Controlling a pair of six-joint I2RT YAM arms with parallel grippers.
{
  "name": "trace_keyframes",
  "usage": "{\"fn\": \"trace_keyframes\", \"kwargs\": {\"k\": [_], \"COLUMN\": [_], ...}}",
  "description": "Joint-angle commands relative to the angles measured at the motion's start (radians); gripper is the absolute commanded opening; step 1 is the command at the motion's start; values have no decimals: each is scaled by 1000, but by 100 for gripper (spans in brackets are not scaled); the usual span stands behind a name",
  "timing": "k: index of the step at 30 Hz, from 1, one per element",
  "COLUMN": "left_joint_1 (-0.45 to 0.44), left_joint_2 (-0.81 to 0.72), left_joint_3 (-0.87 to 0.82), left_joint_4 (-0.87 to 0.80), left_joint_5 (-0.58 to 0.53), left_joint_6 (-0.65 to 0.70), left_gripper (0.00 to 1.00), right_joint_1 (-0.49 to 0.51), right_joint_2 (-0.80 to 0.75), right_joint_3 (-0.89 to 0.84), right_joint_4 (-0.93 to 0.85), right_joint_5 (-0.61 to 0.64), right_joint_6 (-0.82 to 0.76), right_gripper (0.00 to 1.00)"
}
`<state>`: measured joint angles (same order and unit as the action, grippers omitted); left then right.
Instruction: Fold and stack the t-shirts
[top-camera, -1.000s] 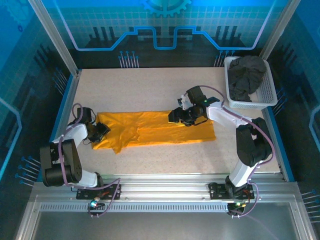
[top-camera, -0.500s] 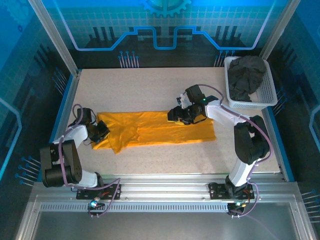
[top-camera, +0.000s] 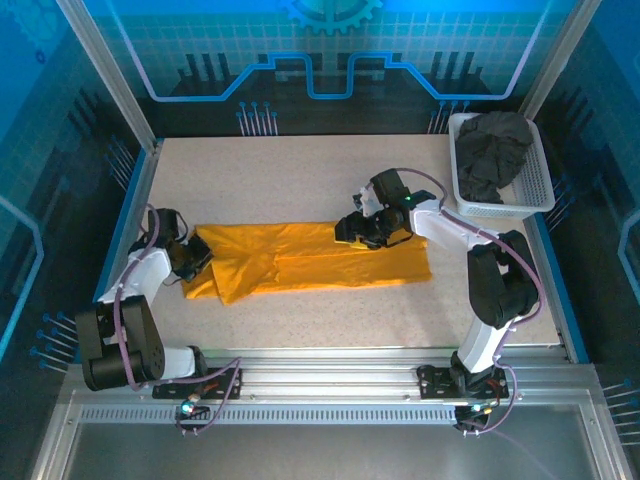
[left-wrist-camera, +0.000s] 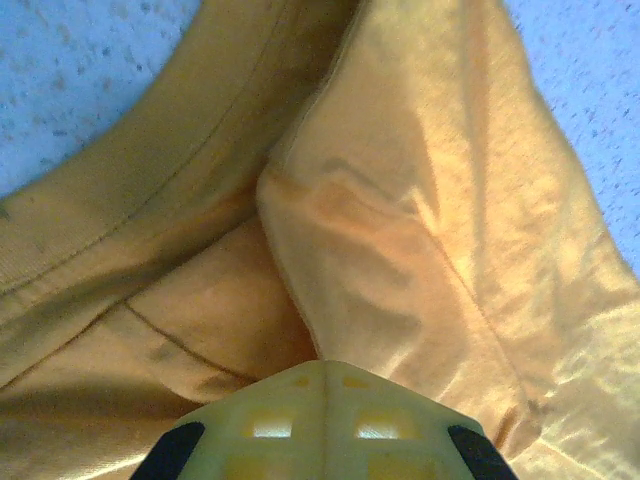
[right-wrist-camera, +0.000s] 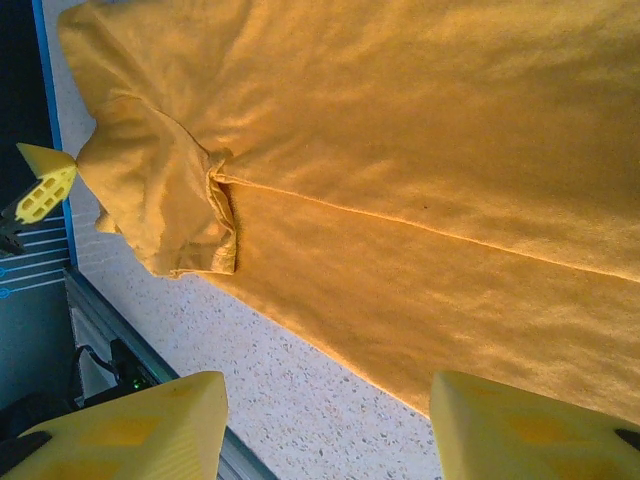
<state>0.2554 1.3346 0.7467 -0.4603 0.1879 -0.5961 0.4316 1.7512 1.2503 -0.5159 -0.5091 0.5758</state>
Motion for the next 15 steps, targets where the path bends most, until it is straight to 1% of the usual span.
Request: {"fn": "trace_keyframes", "kwargs": {"k": [1,6,9,15], "left_joint_1": [7,7,8,10], "left_joint_2": [-7,34,82,213], "left_joint_3": [38,70,120,255], "left_joint_4": [-53,-43,-55,-150], "left_joint_5": [-44,-39,-49,-118], "left_joint_6": [-16,-34,-34,14], "left_gripper": [0,0,0,0], "right_joint_1": [6,1,-1,-7], "right_joint_2": [2,-2,-4,-9], "right_joint_3": [23,23,23,17], "right_joint_4": [-33,-41,-45,-47], "right_joint_5": [-16,-16,-16,-8], "right_joint_6": [-17,-23,-25,-25], "right_gripper": [56,56,56,56]}}
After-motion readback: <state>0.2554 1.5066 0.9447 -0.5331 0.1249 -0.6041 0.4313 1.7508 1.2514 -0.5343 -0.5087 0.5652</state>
